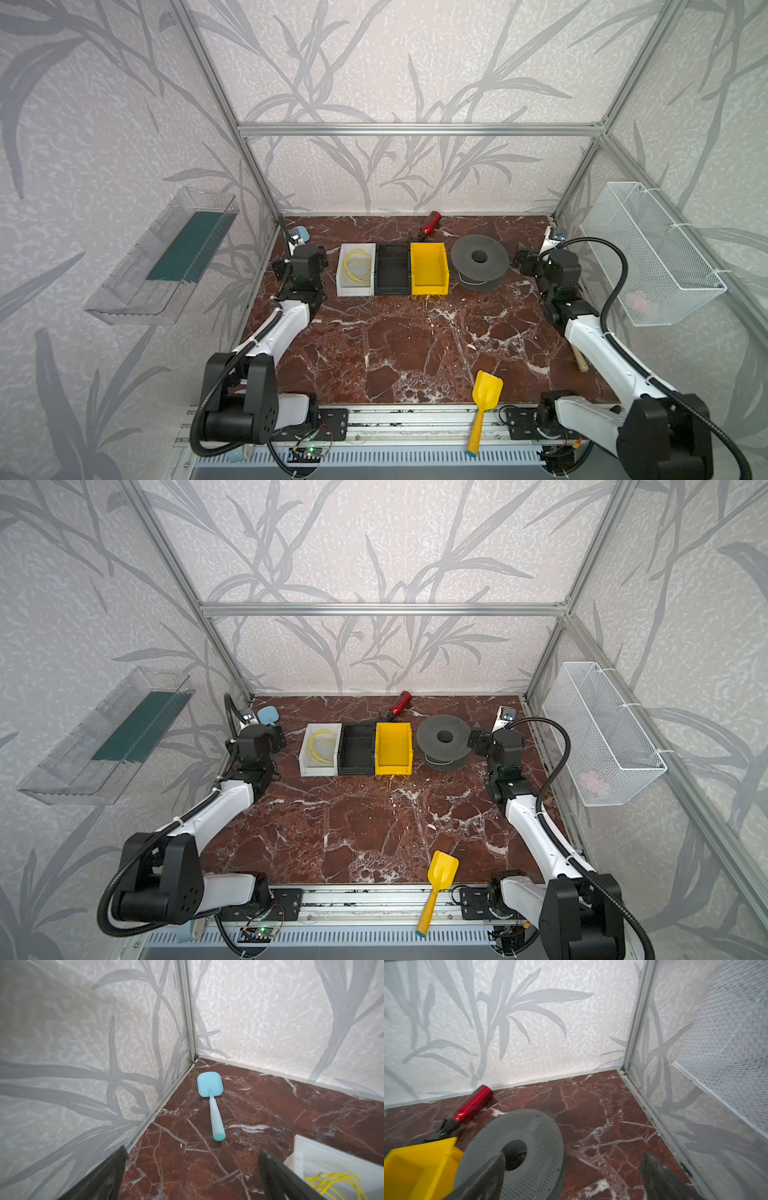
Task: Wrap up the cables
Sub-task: 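Grasp the grey spool rim with the right gripper while the left arm advances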
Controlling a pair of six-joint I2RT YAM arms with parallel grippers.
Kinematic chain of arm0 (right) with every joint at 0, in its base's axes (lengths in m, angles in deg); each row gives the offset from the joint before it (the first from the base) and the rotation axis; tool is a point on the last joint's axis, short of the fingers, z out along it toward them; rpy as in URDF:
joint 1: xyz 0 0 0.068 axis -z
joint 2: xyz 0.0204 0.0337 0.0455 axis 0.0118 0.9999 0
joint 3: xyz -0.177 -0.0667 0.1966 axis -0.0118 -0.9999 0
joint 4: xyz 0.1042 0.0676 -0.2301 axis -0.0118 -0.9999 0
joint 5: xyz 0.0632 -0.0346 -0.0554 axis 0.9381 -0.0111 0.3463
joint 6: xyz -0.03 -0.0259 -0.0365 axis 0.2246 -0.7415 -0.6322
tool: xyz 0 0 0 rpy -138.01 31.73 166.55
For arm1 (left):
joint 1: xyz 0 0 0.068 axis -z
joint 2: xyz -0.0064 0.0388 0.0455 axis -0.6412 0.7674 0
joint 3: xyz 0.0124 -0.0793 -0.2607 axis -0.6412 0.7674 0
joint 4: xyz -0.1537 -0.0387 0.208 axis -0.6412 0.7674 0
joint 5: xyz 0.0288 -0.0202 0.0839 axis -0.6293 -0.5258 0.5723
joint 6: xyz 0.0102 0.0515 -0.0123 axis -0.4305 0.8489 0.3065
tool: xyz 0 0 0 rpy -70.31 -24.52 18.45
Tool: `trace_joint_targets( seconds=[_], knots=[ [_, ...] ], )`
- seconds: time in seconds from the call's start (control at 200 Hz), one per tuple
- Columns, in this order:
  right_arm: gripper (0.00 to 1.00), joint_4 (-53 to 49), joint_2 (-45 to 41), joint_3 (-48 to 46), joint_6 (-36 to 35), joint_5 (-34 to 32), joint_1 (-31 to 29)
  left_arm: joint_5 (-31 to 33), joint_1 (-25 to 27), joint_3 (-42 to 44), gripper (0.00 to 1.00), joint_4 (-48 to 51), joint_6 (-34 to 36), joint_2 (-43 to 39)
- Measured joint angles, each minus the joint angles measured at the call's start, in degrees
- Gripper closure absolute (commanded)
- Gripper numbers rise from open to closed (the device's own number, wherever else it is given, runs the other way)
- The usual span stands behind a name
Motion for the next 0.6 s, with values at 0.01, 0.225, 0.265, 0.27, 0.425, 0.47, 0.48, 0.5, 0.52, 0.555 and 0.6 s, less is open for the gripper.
trace_joint_targets(
  seconds=[0.01, 0.225, 0.265, 0.27, 0.425, 0.47, 0.48, 0.5, 0.52, 0.555, 0.6],
  knots=[
    [0.01, -0.59, -0.26, 0.07, 0.28, 0.61, -0.02, 0.09, 0.02, -1.01, 0.01, 1.42, -0.24, -0.33],
    [0.02, -9.99, -1.9, 0.09, 5.64, 9.64, -5.16, -1.77, 3.08, -13.07, 0.02, 27.04, -8.85, -6.73],
    [0.1, -10.8, -1.68, 0.09, 6.36, 10.4, -6.69, -2.47, 4.04, -13.86, 0.04, 30.21, -9.94, -7.13],
    [0.1, -10.84, -1.66, 0.09, 6.45, 10.43, -6.8, -2.49, 4.13, -13.92, 0.04, 30.47, -9.97, -7.13],
    [0.31, -11.43, 1.53, -0.09, 11.82, 11.41, -8.52, -3.48, 8.87, -14.34, 0.04, 37.73, -12.33, -8.22],
    [0.3, -10.54, 2.69, -0.83, 14.19, 11.19, -8.5, -4.2, 9.88, -14.34, 0.04, 38.16, -12.76, -8.59],
    [0.31, -10.23, 2.89, -1.09, 14.78, 11.17, -8.5, -4.37, 10.03, -14.34, 0.04, 38.23, -12.83, -8.66],
    [0.31, -9.33, 3.37, -1.79, 16.11, 10.88, -8.48, -4.66, 10.21, -14.34, 0.04, 38.27, -12.98, -8.74],
    [0.3, -8.5, 3.74, -2.54, 17.14, 10.73, -8.41, -5.01, 10.32, -14.34, 0.04, 38.21, -13.16, -8.83],
    [0.31, -7.04, 4.48, -3.93, 18.95, 10.58, -8.15, -5.62, 10.32, -14.36, 0.04, 38.16, -13.4, -8.81],
    [0.28, -5.29, 5.6, -5.62, 21.49, 10.58, -7.74, -6.4, 10.32, -14.51, 0.04, 38.18, -13.6, -8.55]
  ],
)
